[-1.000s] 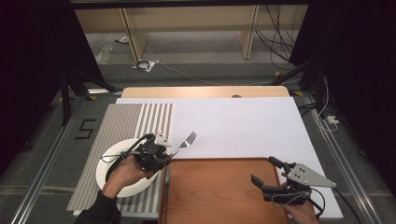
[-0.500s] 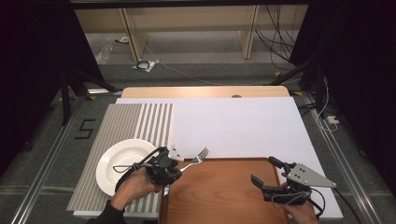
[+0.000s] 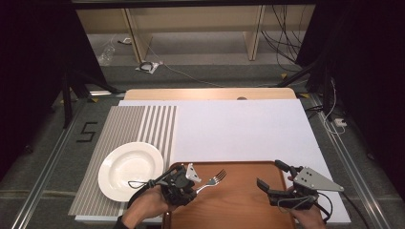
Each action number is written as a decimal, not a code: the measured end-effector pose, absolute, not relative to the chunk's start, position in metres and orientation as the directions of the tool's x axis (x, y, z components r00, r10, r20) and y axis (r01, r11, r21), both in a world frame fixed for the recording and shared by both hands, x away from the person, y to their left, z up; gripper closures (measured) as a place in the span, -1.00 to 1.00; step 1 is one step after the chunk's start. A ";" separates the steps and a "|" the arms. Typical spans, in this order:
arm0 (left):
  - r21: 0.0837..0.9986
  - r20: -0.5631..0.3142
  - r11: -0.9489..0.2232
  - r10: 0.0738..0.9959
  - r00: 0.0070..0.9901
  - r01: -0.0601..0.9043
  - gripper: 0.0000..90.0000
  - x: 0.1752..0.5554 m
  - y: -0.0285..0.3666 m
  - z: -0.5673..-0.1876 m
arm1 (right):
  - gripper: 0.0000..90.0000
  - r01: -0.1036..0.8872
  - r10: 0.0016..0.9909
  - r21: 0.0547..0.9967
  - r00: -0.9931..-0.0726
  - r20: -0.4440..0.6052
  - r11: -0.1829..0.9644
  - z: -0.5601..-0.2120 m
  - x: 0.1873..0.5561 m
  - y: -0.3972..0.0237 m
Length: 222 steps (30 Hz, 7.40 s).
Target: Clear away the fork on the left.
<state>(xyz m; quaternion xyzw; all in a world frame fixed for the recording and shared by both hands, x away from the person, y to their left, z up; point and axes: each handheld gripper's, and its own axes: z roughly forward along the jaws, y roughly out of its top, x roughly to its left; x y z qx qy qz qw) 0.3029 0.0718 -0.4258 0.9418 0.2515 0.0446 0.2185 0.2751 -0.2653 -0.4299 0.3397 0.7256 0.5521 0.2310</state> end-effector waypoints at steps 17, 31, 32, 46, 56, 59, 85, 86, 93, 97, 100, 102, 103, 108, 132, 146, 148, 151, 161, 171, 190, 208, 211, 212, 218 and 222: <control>0.378 -0.073 -0.816 0.445 0.893 0.437 0.71 0.282 0.055 -0.444 | -0.69 0.237 0.748 0.958 -0.663 0.039 0.161 -0.430 0.274 -0.265; 0.337 -0.102 -0.841 0.414 0.905 0.423 0.71 0.269 0.049 -0.454 | -0.69 0.235 0.747 0.958 -0.664 0.036 0.163 -0.430 0.274 -0.265; 0.334 -0.102 -0.842 0.415 0.904 0.424 0.71 0.269 0.049 -0.455 | -0.69 0.234 0.747 0.958 -0.664 0.036 0.163 -0.430 0.274 -0.265; 0.308 -0.114 -0.842 0.431 0.895 0.444 0.71 0.265 0.052 -0.458 | -0.69 0.235 0.747 0.958 -0.664 0.036 0.162 -0.429 0.274 -0.265; 0.307 -0.132 -0.837 0.434 0.891 0.453 0.60 0.265 0.053 -0.458 | -0.69 0.234 0.747 0.959 -0.663 0.035 0.162 -0.429 0.274 -0.265; 0.322 -0.121 -0.831 0.438 0.891 0.453 0.39 0.264 0.053 -0.455 | -0.69 0.235 0.747 0.958 -0.663 0.036 0.162 -0.429 0.274 -0.265; 0.430 -0.049 -0.844 0.333 0.942 0.321 0.97 0.245 0.034 -0.458 | -0.69 0.236 0.748 0.958 -0.663 0.036 0.163 -0.430 0.274 -0.265; 0.429 -0.051 -0.843 0.335 0.941 0.323 0.98 0.244 0.033 -0.459 | -0.69 0.233 0.747 0.959 -0.664 0.034 0.164 -0.430 0.274 -0.265; 0.423 -0.037 -0.848 0.337 0.941 0.321 0.98 0.246 0.033 -0.462 | -0.69 0.234 0.748 0.959 -0.663 0.035 0.163 -0.430 0.274 -0.265; 0.428 -0.032 -0.846 0.339 0.940 0.320 0.98 0.247 0.035 -0.463 | -0.69 0.234 0.748 0.959 -0.663 0.034 0.163 -0.430 0.274 -0.265; 0.435 -0.026 -0.840 0.349 0.937 0.325 0.98 0.248 0.036 -0.464 | -0.69 0.234 0.748 0.959 -0.663 0.034 0.163 -0.430 0.274 -0.265; 0.435 -0.021 -0.840 0.352 0.936 0.325 0.98 0.249 0.037 -0.464 | -0.69 0.233 0.748 0.959 -0.663 0.034 0.163 -0.430 0.274 -0.265; 0.436 -0.016 -0.839 0.354 0.935 0.325 0.98 0.250 0.038 -0.464 | -0.69 0.232 0.748 0.959 -0.663 0.033 0.164 -0.430 0.274 -0.265; 0.431 -0.003 -0.838 0.370 0.929 0.335 0.98 0.255 0.043 -0.463 | -0.69 0.233 0.748 0.959 -0.663 0.034 0.162 -0.430 0.274 -0.265; 0.431 0.009 -0.800 0.466 0.885 0.417 0.98 0.273 0.076 -0.464 | -0.69 0.233 0.749 0.959 -0.662 0.034 0.162 -0.429 0.274 -0.266; 0.430 0.008 -0.778 0.510 0.860 0.458 0.98 0.278 0.091 -0.464 | -0.69 0.230 0.748 0.959 -0.663 0.032 0.163 -0.429 0.274 -0.266; 0.431 0.006 -0.775 0.514 0.857 0.462 0.98 0.279 0.093 -0.464 | -0.69 0.233 0.749 0.959 -0.662 0.033 0.164 -0.429 0.274 -0.266; 0.432 0.004 -0.770 0.522 0.853 0.470 0.98 0.279 0.096 -0.465 | -0.69 0.233 0.748 0.959 -0.662 0.035 0.162 -0.429 0.274 -0.266; 0.431 0.001 -0.764 0.533 0.846 0.480 0.98 0.279 0.100 -0.465 | -0.69 0.229 0.748 0.959 -0.663 0.030 0.164 -0.429 0.274 -0.266; 0.458 -0.023 -0.737 0.549 0.836 0.497 0.72 0.277 0.101 -0.459 | -0.69 0.228 0.747 0.960 -0.664 0.030 0.163 -0.429 0.274 -0.266; 0.636 0.003 -0.568 0.678 0.735 0.521 -0.23 0.275 0.118 -0.438 | -0.69 0.227 0.747 0.960 -0.665 0.031 0.162 -0.429 0.273 -0.266; 0.737 -0.065 -0.360 0.805 0.590 0.572 -0.62 0.273 0.144 -0.430 | -0.69 0.227 0.746 0.960 -0.665 0.030 0.164 -0.429 0.274 -0.265; 0.752 -0.073 -0.329 0.820 0.567 0.572 -0.63 0.272 0.149 -0.429 | -0.69 0.225 0.746 0.961 -0.665 0.029 0.162 -0.429 0.274 -0.265; 0.756 -0.080 -0.315 0.825 0.559 0.574 -0.64 0.272 0.150 -0.429 | -0.69 0.226 0.746 0.960 -0.665 0.030 0.163 -0.429 0.274 -0.265; 0.774 -0.114 -0.245 0.852 0.510 0.583 -0.64 0.272 0.161 -0.428 | -0.69 0.226 0.746 0.960 -0.665 0.030 0.162 -0.429 0.274 -0.265; 0.780 -0.128 -0.207 0.871 0.475 0.590 -0.65 0.271 0.167 -0.427 | -0.69 0.226 0.747 0.960 -0.664 0.031 0.162 -0.429 0.274 -0.265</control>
